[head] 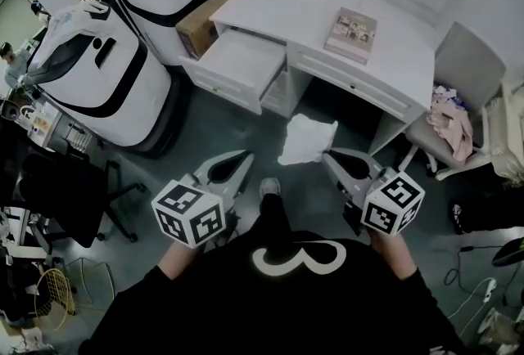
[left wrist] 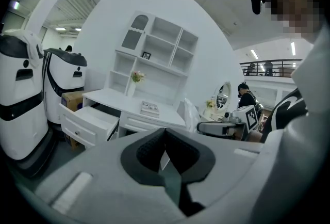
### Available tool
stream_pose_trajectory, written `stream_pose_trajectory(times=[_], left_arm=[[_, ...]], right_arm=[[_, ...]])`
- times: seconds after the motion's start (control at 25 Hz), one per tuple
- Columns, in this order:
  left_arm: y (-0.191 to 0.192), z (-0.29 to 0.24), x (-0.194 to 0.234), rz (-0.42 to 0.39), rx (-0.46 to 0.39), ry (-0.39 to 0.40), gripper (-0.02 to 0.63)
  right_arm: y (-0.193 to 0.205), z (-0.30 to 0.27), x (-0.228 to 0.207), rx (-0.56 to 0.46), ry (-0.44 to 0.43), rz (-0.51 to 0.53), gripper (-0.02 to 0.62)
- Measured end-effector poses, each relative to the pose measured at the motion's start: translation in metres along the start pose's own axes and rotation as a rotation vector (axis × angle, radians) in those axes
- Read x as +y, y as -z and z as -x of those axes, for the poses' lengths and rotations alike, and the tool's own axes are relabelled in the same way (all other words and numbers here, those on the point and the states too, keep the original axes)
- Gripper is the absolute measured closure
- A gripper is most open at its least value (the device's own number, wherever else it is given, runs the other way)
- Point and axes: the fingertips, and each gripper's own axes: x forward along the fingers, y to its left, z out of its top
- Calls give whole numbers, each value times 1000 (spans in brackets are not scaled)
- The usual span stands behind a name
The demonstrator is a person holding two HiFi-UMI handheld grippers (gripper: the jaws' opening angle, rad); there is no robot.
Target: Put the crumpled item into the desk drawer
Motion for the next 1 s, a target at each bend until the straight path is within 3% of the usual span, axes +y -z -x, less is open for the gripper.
stream_pose_trajectory(times=[0.6,1.0], left_arm=[[-84,-132,210,78,57,-18,597],[-99,-177,319,125,81,-61,597]], right_arm=[[-60,-215,-141,108,-8,-49,592],[-74,-322,-195,163,-23,-40,592]])
